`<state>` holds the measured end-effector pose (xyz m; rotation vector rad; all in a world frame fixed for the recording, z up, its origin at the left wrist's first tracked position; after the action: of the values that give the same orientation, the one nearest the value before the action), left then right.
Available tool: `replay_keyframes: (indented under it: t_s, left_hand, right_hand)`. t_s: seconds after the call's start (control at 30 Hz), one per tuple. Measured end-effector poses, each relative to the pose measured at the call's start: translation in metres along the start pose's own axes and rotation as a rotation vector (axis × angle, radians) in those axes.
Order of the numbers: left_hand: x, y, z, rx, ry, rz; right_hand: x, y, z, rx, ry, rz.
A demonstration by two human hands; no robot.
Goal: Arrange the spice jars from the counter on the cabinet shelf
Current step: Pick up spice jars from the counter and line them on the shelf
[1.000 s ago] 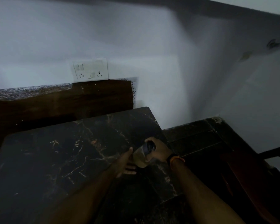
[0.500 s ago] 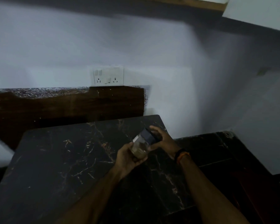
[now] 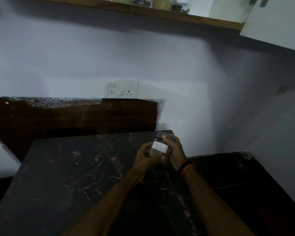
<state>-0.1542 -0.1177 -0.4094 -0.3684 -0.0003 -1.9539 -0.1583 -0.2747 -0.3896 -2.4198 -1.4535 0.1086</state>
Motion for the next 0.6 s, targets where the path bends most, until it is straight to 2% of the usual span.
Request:
replay_keyframes:
  t_s: [0.2, 0.3, 0.6]
  left_hand:
    - [-0.001, 0.015, 0.021, -0.022, -0.087, -0.083]
    - [-0.002, 0.027, 0.041, -0.012, 0.003, -0.129]
    - [0.019, 0.053, 0.139, 0.147, 0.290, -0.176]
  right_hand:
    - [0.002, -0.004, -0.027, -0.061, 0.193, -0.121]
    - [0.004, -0.005, -0.041, -0.072, 0.266, -0.151]
    - [0.012, -0.014, -0.111, -0.232, 0.176, -0.167]
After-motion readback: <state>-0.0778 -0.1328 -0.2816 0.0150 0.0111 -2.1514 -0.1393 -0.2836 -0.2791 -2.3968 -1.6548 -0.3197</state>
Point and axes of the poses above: each hand's wrist, its own y-axis towards the middle knuckle, its own x-axis out of the palm, z = x × y, the point moved 2 cm from there along y, towards the middle knuckle, and after that the axes turned 4 degrees about z, right-handed, at the moved point
